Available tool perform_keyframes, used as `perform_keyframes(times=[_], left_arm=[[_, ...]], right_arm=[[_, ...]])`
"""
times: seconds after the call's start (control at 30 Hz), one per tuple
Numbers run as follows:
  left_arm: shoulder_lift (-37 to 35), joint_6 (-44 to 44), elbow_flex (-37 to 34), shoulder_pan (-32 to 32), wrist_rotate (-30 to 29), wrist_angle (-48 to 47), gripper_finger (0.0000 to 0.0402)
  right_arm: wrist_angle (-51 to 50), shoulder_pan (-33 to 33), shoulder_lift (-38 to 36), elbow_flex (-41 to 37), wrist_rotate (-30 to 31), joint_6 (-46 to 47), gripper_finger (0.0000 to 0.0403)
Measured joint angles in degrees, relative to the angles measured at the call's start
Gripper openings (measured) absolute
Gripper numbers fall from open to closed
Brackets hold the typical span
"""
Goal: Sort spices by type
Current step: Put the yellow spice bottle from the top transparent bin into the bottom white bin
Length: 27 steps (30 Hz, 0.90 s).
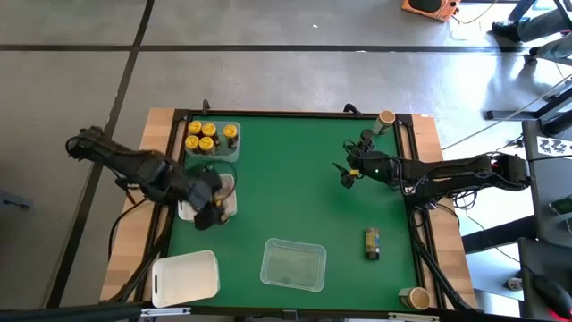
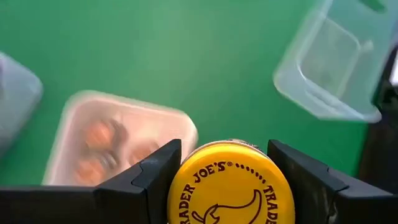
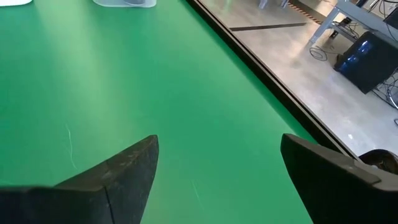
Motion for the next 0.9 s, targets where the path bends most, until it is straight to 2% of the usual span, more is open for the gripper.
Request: perform_keyframes(times=[0.23,0.37,0.5,0.73,0.9], left_arm=[[0.33,-18.64,0.0,-15.6,-0.37,0.24,0.0222],[0.92,-30.43,0.0,-25.07,-3.92,0.17,0.0223],[4.44,-40.65,0.0,-32.71,-6.07,0.18,0.0223],[12.96,-54.37,-0.02,-40.12,-5.46,0.22,0.0223],[17.94,-60.66,-0.02,-43.46,-3.33,0.17,0.0223]], right_arm=[[-0.07,-0.02,0.0,-0.02,0.63,0.0,0.0337],[-0.11,-0.02,0.0,-0.02,0.66,-0.02,0.0337],[-0.19,-0.02,0.0,-0.02,0.96,-0.02,0.0337],[-0.17,-0.02,0.0,-0.04,0.96,-0.02,0.0337],[-0.17,-0.02,0.0,-0.04,0.96,-0.02,0.0337]])
